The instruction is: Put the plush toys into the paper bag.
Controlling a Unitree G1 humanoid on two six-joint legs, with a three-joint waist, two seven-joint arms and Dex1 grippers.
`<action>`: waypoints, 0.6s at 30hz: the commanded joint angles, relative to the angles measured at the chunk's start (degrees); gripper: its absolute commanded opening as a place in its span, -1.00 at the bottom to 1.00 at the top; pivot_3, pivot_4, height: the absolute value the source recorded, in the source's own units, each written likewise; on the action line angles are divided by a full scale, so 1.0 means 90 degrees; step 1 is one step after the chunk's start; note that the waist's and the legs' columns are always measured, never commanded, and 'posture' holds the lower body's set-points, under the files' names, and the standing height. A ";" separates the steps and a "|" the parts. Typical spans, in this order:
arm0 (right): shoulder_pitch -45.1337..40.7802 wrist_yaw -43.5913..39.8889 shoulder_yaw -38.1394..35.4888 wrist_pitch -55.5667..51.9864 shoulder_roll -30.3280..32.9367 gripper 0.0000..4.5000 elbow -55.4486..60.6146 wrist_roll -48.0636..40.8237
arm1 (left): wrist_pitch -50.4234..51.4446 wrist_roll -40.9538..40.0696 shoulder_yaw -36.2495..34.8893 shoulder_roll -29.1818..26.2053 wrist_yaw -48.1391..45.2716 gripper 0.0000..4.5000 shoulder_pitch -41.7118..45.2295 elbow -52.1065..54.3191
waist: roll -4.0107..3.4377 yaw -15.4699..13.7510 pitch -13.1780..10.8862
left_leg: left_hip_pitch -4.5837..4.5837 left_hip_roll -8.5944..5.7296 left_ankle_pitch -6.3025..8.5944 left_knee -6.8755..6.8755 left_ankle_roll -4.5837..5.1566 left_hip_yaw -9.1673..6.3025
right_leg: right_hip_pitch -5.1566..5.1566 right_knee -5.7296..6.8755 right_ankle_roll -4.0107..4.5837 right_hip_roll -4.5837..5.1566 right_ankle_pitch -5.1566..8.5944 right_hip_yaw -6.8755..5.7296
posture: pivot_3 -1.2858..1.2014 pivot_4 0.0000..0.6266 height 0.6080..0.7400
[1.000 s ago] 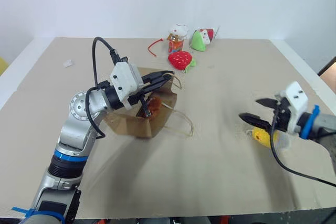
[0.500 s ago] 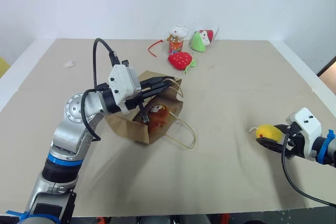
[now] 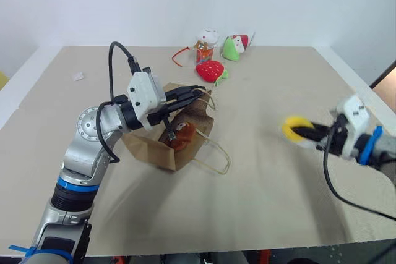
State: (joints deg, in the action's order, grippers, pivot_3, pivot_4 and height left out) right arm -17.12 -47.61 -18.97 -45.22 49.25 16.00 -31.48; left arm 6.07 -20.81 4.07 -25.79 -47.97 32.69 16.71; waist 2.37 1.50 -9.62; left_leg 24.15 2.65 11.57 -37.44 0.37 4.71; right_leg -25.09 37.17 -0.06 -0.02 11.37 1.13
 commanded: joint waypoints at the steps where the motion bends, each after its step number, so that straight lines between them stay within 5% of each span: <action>1: -0.0472 0.0406 0.0495 -0.0692 -0.0496 -0.78 0.0839 -0.0703 | -0.0236 0.0107 -0.0139 0.0046 0.0161 -1.00 0.0119 0.0085 | 0.0000 -0.0020 0.0000 | 0.0003 0.0001 0.0000 0.0001 0.0000 -0.0010 | 0.0002 0.0000 0.0000 -0.0006 -0.0001 -0.0002 | 0.03 -0.52 1.00; 18: -0.2196 0.1425 0.2839 0.0138 -0.2903 -0.78 -0.0174 0.0286 | -0.0386 0.0340 -0.0054 0.0238 0.0444 -1.00 0.0162 0.0059 | -0.0001 -0.0018 0.0001 | 0.0029 -0.0002 0.0004 0.0000 0.0003 -0.0010 | -0.0015 0.0001 -0.0019 0.0007 -0.0010 -0.0007 | 0.03 -0.52 1.00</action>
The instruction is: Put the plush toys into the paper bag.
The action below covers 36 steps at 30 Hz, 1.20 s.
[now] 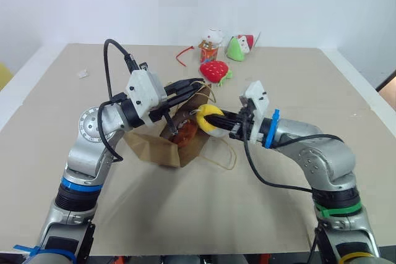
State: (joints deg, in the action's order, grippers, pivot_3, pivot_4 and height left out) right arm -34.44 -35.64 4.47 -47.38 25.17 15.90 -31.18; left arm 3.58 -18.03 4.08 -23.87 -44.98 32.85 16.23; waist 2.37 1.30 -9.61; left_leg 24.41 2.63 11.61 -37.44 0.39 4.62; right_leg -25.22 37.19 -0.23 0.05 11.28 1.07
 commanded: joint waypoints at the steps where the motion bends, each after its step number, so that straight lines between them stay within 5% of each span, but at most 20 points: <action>1: -0.0317 0.0102 0.0327 0.0496 -0.0306 -0.78 -0.0284 0.0384 | -0.0104 0.0038 -0.0054 0.0037 0.0119 -1.00 0.0150 0.0114 | 0.0000 0.0005 0.0000 | -0.0001 0.0002 0.0000 0.0000 0.0000 0.0000 | 0.0000 0.0000 0.0000 -0.0003 0.0000 0.0001 | 0.03 -0.52 1.00; 13: -0.0515 0.0107 0.0910 0.1585 -0.0913 -0.78 -0.1407 0.1473 | -0.0143 0.0099 0.0000 0.0096 0.0168 -1.00 0.0221 0.0080 | 0.0000 -0.0002 0.0000 | 0.0001 0.0004 0.0000 0.0003 0.0000 -0.0002 | -0.0001 0.0000 0.0003 -0.0004 0.0002 -0.0003 | 0.03 -0.52 1.00; 16: -0.0467 0.0001 0.0901 0.1591 -0.0930 -0.40 -0.1406 0.1483 | -0.0170 0.0128 0.0016 0.0100 0.0152 -1.00 0.0207 0.0066 | 0.0000 -0.0002 0.0000 | 0.0001 0.0005 0.0000 0.0003 0.0000 -0.0003 | -0.0001 0.0001 0.0004 -0.0006 0.0002 -0.0004 | 0.03 -0.52 1.00; 21: -0.0303 -0.0239 0.0790 0.1411 -0.0768 0.73 -0.1019 0.1359 | -0.0196 0.0149 0.0022 0.0102 0.0145 -1.00 0.0198 0.0052 | 0.0000 -0.0003 0.0000 | 0.0001 0.0006 0.0000 0.0003 -0.0001 -0.0003 | -0.0001 0.0002 0.0005 -0.0006 0.0002 -0.0003 | 0.03 -0.52 1.00; 23: -0.0209 -0.0341 0.0749 0.1355 -0.0650 0.92 -0.0850 0.1331 | -0.0202 0.0155 0.0019 0.0106 0.0148 -1.00 0.0208 0.0037 | 0.0000 -0.0004 0.0000 | 0.0002 0.0005 0.0001 0.0003 -0.0001 -0.0003 | -0.0001 0.0002 0.0005 -0.0004 0.0002 -0.0004 | 0.03 -0.52 1.00; 36: 0.0055 -0.0563 0.0441 0.0985 -0.0123 0.92 -0.0171 0.1097 | -0.0220 0.0162 0.0056 0.0150 0.0148 -1.00 0.0196 0.0013 | 0.0000 -0.0002 0.0000 | 0.0001 0.0005 0.0000 0.0003 -0.0001 -0.0004 | -0.0001 0.0002 0.0005 -0.0006 0.0002 -0.0003 | 0.03 -0.52 1.00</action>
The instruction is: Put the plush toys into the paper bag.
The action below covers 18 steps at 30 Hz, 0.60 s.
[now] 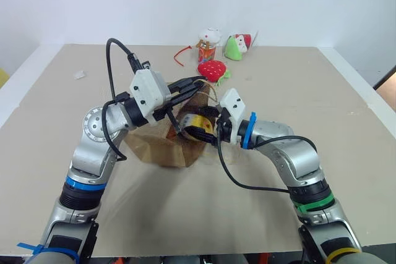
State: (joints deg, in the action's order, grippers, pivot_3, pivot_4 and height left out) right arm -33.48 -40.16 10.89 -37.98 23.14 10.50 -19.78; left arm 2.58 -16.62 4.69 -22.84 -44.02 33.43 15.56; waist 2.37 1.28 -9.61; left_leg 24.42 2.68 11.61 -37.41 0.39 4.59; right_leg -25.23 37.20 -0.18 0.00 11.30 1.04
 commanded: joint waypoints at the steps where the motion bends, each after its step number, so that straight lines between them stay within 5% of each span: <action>1: -0.0073 -0.0073 -0.0318 -0.0105 0.0148 0.92 0.0474 -0.0213 | -0.0110 0.0004 -0.0015 0.0037 0.0037 -1.00 0.0132 0.0079 | 0.0000 0.0000 0.0000 | 0.0000 -0.0001 0.0000 0.0000 0.0000 0.0000 | 0.0000 0.0000 0.0000 0.0002 0.0000 0.0000 | 0.03 -0.52 1.00; 18: 0.1050 -0.0966 -0.0834 0.0092 0.1727 0.92 0.0078 -0.0241 | -0.0083 -0.0008 -0.0067 0.0022 0.0057 -1.00 0.0148 0.0061 | 0.0004 -0.0024 0.0002 | 0.0001 -0.0013 0.0002 0.0000 0.0002 0.0000 | 0.0006 -0.0008 -0.0003 0.0016 0.0004 -0.0002 | 0.03 -0.52 1.00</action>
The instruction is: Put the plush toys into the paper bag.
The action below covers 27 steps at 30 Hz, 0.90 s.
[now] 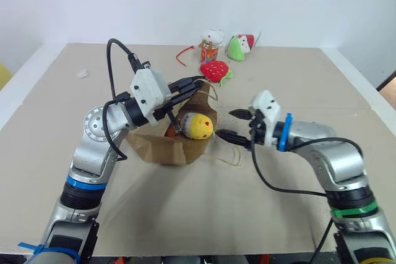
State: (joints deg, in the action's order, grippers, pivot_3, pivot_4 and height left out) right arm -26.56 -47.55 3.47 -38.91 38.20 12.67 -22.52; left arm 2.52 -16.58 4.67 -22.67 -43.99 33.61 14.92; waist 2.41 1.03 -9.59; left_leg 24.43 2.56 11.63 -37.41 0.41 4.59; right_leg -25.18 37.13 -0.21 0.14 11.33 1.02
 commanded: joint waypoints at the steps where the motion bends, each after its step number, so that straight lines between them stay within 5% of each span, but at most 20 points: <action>1: 0.0363 -0.0152 0.0022 0.0245 0.0047 0.92 -0.0232 0.0098 | -0.0082 -0.0011 -0.0063 0.0004 0.0051 -1.00 0.0137 0.0117 | 0.0000 0.0011 0.0000 | -0.0001 0.0001 0.0000 0.0000 0.0000 -0.0001 | 0.0001 0.0000 0.0001 -0.0001 0.0000 -0.0001 | 0.03 -0.52 1.00; 8: 0.0624 -0.0112 0.0188 0.0320 -0.0157 0.92 -0.0365 0.0203 | -0.0072 -0.0002 -0.0084 -0.0034 0.0038 -1.00 0.0171 0.0095 | -0.0002 0.0031 -0.0002 | -0.0011 0.0010 -0.0002 0.0000 -0.0002 -0.0002 | 0.0000 0.0006 0.0004 -0.0025 -0.0005 0.0003 | 0.03 -0.52 1.00; 11: 0.0620 -0.0072 0.0316 0.0442 -0.0260 0.64 -0.0407 0.0339 | -0.0069 -0.0008 -0.0086 -0.0051 0.0026 -1.00 0.0173 0.0090 | -0.0002 0.0031 -0.0002 | -0.0011 0.0012 -0.0002 0.0000 -0.0002 -0.0003 | 0.0001 0.0007 0.0005 -0.0026 -0.0004 0.0002 | 0.03 -0.52 1.00; 18: 0.0601 -0.0130 0.0525 0.0801 -0.0427 -0.96 -0.0518 0.0596 | -0.0082 -0.0008 -0.0073 -0.0060 -0.0005 -1.00 0.0223 0.0022 | -0.0002 0.0021 -0.0002 | -0.0008 0.0008 -0.0001 0.0000 -0.0003 0.0002 | 0.0000 0.0006 0.0002 -0.0015 -0.0004 0.0007 | 0.03 -0.52 1.00; 27: 0.0293 -0.0338 -0.0176 0.0522 -0.0180 -0.96 -0.0235 0.0080 | -0.0113 0.0029 -0.0090 -0.0083 -0.0003 -1.00 0.0226 -0.0011 | -0.0003 0.0021 -0.0002 | -0.0009 0.0009 -0.0001 0.0000 -0.0003 0.0001 | 0.0000 0.0006 0.0003 -0.0017 -0.0004 0.0006 | 0.03 -0.52 1.00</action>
State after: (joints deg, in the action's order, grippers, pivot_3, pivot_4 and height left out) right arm -21.27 -49.48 6.61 -33.60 34.71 7.73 -18.90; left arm 2.51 -16.37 4.67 -23.05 -44.21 34.45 14.09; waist 2.38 1.22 -9.61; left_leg 24.35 2.64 11.62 -37.41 0.38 4.60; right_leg -25.18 37.19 -0.19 -0.01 11.30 1.08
